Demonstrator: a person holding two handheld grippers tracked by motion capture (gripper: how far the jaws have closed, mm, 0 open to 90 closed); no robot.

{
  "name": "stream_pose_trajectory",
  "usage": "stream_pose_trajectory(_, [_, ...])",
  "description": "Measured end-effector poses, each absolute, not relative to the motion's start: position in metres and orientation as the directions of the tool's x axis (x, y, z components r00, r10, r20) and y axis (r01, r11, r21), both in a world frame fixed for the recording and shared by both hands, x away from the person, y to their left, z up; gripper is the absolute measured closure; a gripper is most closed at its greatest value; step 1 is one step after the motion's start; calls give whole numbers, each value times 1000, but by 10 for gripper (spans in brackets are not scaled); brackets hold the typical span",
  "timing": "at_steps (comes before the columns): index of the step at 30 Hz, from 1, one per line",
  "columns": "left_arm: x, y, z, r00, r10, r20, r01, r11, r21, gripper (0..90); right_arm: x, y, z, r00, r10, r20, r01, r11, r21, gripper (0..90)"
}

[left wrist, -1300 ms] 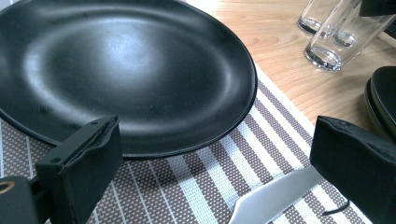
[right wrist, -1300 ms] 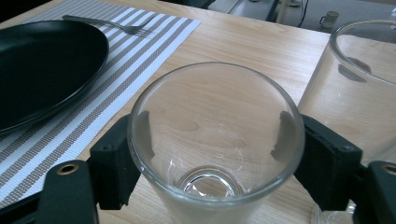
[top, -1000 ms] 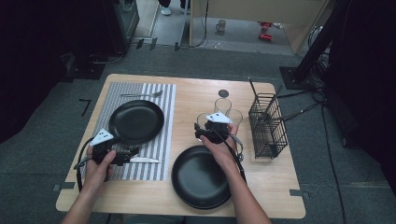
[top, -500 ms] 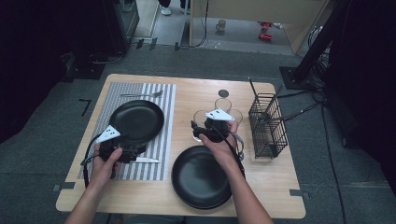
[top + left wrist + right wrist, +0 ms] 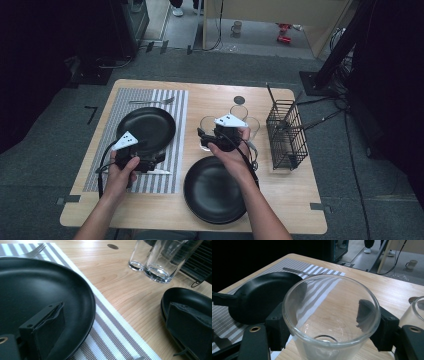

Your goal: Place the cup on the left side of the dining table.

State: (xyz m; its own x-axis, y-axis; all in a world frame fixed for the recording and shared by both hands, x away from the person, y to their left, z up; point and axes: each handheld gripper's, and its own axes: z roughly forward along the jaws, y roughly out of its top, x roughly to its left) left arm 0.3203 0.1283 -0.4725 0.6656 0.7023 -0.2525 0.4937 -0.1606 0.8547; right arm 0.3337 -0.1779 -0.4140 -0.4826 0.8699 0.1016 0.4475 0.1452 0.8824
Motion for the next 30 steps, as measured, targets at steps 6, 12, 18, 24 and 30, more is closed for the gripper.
stream_pose_trajectory(6, [323, 119, -472, 678, 688, -260, 493, -162, 855, 27, 332, -175, -412, -494, 863, 109, 447, 144, 883, 297])
stream_pose_trajectory(12, [326, 109, -472, 694, 670, -264, 488, -168, 856, 27, 330, -172, -408, -505, 857, 105, 441, 152, 884, 297])
stream_pose_trajectory(18, [328, 100, -471, 708, 653, -269, 484, -170, 859, 28, 327, -168, -403, -520, 847, 113, 435, 148, 888, 297])
stream_pose_trajectory(24, [330, 89, -470, 730, 627, -271, 467, -170, 868, 27, 323, -162, -398, -538, 835, 115, 422, 149, 894, 297])
stream_pose_trajectory(30, [331, 80, -469, 752, 601, -271, 454, -174, 874, 27, 320, -156, -393, -558, 822, 114, 412, 155, 898, 297])
